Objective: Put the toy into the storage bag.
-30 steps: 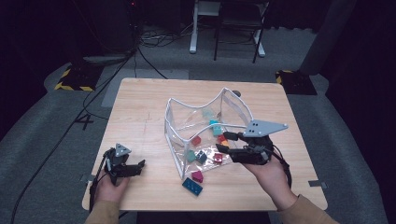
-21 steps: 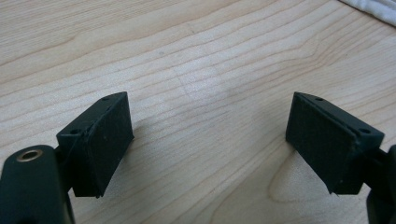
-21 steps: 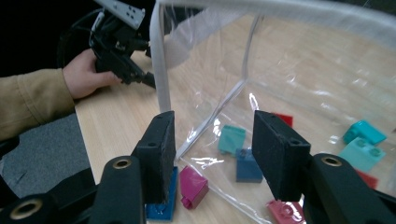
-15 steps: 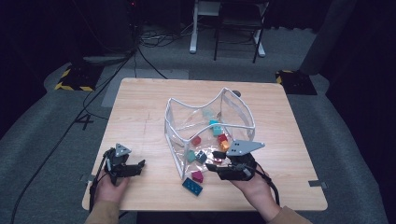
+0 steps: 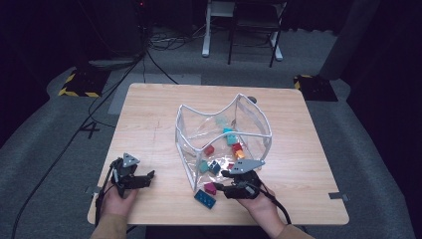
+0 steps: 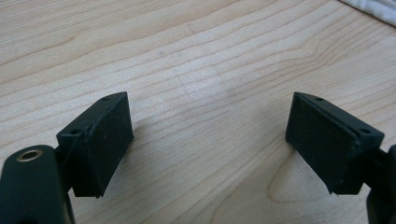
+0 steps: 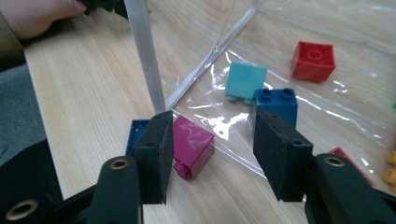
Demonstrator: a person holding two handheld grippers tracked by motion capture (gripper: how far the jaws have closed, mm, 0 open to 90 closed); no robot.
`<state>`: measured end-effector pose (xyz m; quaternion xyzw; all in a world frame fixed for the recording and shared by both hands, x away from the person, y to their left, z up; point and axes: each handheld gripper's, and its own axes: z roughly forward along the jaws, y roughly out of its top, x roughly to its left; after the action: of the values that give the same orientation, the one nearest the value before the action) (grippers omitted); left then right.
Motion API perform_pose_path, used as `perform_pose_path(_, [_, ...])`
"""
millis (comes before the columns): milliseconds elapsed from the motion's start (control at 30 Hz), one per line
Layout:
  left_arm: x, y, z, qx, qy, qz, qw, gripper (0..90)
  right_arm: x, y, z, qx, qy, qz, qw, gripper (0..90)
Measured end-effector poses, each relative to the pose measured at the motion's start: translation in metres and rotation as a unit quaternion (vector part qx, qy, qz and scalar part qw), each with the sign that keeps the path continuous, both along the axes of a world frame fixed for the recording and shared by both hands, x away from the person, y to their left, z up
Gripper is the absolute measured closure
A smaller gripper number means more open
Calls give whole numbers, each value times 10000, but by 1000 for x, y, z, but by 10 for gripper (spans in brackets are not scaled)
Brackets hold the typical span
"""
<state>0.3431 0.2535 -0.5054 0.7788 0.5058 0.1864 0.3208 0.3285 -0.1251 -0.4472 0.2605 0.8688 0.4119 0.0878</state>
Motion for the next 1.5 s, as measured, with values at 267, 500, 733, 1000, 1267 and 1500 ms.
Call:
perform_pose_path(267, [0,0,0,0,1,-2,10000,151,-1,12,-18,-107,81,-8,9999,484])
perform_pose_path(500, [0,0,0,0,0,-1,10000,151,2,21,-28,-272,253,2,9993,514])
perform_pose_path(733, [0,0,0,-1,1,-2,10000,151,2,28,-41,-495,276,66,9984,561])
perform_pose_path(1000, [0,0,0,-1,-1,-2,10000,151,2,30,-44,-549,230,78,9982,591])
perform_pose_path(1267, [0,0,0,0,0,-2,10000,151,-1,26,-37,-472,167,80,9987,593])
perform_pose_path(1500, [0,0,0,1,1,-1,10000,151,-6,13,-17,-302,115,104,9994,594])
